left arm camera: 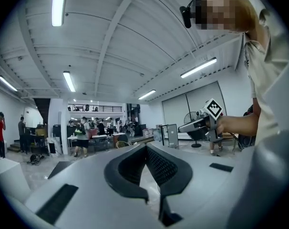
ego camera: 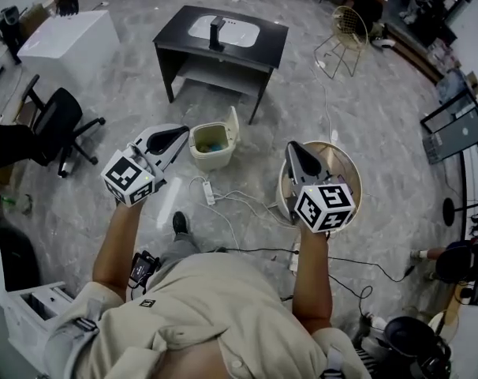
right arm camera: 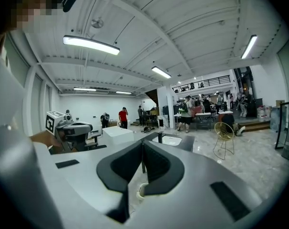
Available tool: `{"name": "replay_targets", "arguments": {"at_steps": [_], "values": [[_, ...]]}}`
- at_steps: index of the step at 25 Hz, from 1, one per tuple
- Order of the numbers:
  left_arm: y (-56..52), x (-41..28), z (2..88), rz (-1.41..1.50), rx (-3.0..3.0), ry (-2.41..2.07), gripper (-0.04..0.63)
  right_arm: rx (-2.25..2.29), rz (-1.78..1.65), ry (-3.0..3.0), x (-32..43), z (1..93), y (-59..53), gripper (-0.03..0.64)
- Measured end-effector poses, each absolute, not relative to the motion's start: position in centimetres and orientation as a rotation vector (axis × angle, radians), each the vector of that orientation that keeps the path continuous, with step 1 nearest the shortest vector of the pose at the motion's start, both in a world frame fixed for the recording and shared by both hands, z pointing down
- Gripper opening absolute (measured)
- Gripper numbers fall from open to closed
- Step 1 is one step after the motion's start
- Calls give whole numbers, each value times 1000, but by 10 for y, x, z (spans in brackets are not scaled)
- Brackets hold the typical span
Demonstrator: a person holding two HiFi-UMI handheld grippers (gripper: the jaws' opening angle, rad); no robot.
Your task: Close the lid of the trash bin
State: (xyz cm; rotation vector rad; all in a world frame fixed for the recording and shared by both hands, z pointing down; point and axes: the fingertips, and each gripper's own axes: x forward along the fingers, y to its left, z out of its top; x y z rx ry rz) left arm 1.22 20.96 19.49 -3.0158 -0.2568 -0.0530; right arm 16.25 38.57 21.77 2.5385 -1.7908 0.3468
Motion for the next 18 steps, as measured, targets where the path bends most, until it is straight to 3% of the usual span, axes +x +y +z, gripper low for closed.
{"name": "replay_targets", "arguments": {"at_steps": [18], "values": [[53,60,208,-14,-3062,-478,15,2617,410,-1592,178,223,246,26]]}}
